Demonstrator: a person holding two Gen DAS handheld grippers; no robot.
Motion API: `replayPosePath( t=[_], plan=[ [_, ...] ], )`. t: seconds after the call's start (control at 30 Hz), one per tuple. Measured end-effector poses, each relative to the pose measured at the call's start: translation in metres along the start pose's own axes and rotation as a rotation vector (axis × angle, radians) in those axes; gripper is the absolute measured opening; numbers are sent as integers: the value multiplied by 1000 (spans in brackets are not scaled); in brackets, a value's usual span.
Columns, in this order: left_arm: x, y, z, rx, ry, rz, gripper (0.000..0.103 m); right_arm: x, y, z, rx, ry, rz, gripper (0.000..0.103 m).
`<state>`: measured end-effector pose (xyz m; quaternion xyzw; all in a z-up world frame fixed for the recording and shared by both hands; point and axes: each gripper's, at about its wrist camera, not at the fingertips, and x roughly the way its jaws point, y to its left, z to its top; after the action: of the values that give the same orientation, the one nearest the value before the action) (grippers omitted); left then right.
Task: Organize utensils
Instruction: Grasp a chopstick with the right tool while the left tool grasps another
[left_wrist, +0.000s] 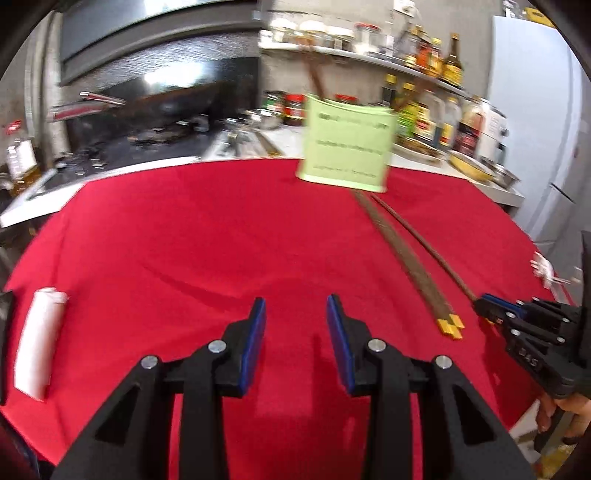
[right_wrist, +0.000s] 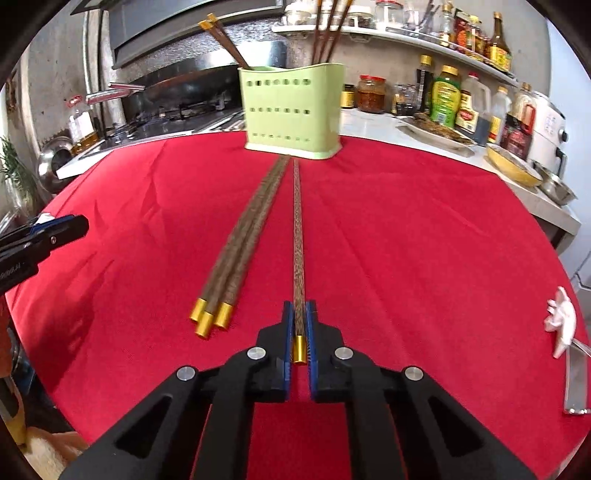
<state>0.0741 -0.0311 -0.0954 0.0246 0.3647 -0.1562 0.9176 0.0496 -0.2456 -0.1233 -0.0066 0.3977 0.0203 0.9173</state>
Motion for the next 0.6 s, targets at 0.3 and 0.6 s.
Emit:
replayPosePath(
  t=[0.3, 0.6],
  plan=[
    [27, -60, 3, 64, 48, -131, 34, -14, -38, -15, 78, 1, -51, 7],
    [53, -83, 7, 33, 121, -157, 24, -14, -45, -16, 73, -6, -35, 7]
  ],
)
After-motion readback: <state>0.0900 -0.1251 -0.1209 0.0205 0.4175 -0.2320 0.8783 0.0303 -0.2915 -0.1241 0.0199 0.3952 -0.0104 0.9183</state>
